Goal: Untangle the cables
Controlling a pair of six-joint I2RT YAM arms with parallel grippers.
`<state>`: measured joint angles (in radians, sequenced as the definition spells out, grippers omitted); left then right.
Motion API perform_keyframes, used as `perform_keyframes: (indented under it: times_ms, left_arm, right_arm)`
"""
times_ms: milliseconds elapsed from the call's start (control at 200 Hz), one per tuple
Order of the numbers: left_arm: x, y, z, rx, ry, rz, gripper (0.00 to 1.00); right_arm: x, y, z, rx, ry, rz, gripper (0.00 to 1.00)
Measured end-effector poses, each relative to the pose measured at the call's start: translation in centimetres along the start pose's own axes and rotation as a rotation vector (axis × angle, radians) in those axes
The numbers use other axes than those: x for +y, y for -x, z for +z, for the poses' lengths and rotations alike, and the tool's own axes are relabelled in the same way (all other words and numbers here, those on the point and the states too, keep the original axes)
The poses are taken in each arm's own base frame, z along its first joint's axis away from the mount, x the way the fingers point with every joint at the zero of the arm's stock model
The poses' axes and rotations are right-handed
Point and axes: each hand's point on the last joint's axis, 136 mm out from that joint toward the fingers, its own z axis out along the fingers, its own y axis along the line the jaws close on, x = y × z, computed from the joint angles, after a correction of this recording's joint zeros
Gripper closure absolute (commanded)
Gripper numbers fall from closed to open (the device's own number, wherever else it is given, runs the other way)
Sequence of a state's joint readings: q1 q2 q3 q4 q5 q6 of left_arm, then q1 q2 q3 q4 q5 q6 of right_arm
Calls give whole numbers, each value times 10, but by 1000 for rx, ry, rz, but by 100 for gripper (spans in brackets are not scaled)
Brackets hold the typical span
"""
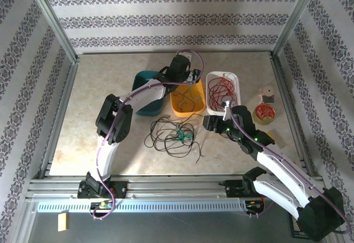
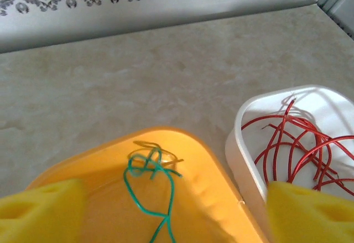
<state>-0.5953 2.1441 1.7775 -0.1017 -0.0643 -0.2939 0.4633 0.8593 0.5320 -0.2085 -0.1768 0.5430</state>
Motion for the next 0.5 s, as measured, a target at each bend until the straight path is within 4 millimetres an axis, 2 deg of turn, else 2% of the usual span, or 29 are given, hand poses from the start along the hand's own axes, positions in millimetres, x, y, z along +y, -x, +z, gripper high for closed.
perform_keyframes:
  times_ms: [120, 245, 310, 360, 415, 500]
  left_arm:
    - [9, 11, -36, -20, 39, -5, 1]
    - [12, 47, -98, -105, 42, -19, 1]
    - [13, 53, -130, -129, 25, -25, 0]
    - [15, 46, -151, -121, 7, -25, 0]
    - [17, 28, -165, -86, -17, -23, 2]
    - [23, -25, -171, 31, -42, -13, 6]
  right_arm:
    - [2, -13, 8, 69, -3, -23, 35]
    - [21, -22, 20, 154, 34, -88, 37]
    - [35, -28, 28, 210, 60, -133, 38]
    - [45, -33, 36, 254, 78, -163, 39]
    - [54, -38, 45, 303, 90, -193, 40]
    - [63, -44, 60, 362, 98, -225, 41]
